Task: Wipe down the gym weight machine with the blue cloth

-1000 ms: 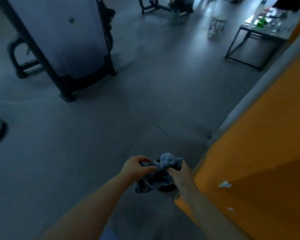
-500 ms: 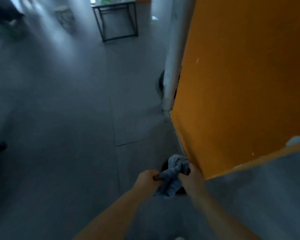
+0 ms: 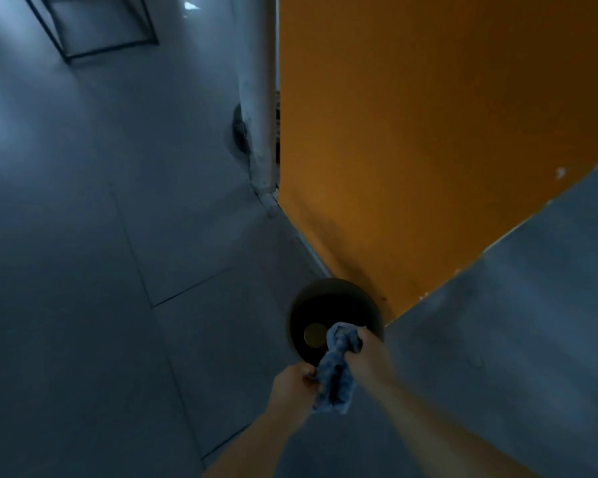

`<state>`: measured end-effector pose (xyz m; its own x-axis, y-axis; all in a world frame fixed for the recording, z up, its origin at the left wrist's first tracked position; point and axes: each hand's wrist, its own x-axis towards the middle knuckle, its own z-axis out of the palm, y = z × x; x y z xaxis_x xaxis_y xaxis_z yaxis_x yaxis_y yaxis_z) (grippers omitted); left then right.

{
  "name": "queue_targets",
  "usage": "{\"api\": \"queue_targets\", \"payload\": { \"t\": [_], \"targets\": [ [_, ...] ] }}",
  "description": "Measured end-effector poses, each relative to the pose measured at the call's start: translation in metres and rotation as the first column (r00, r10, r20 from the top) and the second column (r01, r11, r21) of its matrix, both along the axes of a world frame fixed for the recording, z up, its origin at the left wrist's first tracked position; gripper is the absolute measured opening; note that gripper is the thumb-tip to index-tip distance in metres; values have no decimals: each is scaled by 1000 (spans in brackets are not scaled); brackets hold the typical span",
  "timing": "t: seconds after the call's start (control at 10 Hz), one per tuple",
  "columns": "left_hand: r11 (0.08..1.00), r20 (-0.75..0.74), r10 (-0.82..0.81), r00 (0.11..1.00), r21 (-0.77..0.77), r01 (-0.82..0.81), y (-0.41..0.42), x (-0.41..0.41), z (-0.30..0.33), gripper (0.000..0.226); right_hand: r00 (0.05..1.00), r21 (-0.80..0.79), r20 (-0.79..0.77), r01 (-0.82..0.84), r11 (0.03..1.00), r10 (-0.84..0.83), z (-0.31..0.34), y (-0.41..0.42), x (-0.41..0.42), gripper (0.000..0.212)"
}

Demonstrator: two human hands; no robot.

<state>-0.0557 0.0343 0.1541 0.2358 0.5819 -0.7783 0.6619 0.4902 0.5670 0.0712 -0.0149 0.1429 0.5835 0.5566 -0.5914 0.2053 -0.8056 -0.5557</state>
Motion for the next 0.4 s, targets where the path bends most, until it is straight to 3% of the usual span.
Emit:
{"api": "queue_targets", "payload": {
  "t": [0.1,0.2,0.3,0.4],
  "targets": [
    [942,-8,-268,963,209,263,4,-1,-66,37,1000,-17,1,-14,1000,14,-45,9,7,19],
    [931,15,-293,956,234,282,10,8,-90,15,997,-57,-21,-75,996,74,-71,14,12,37],
    [941,10,-296,955,172,290,13,17,-92,24,994,-70,-10,-113,991,112,-79,9,14,54],
    [920,-16,-347,938,186,344,15,16,-65,22,998,9,15,-64,998,63,-62,-1,14,48]
  ]
}}
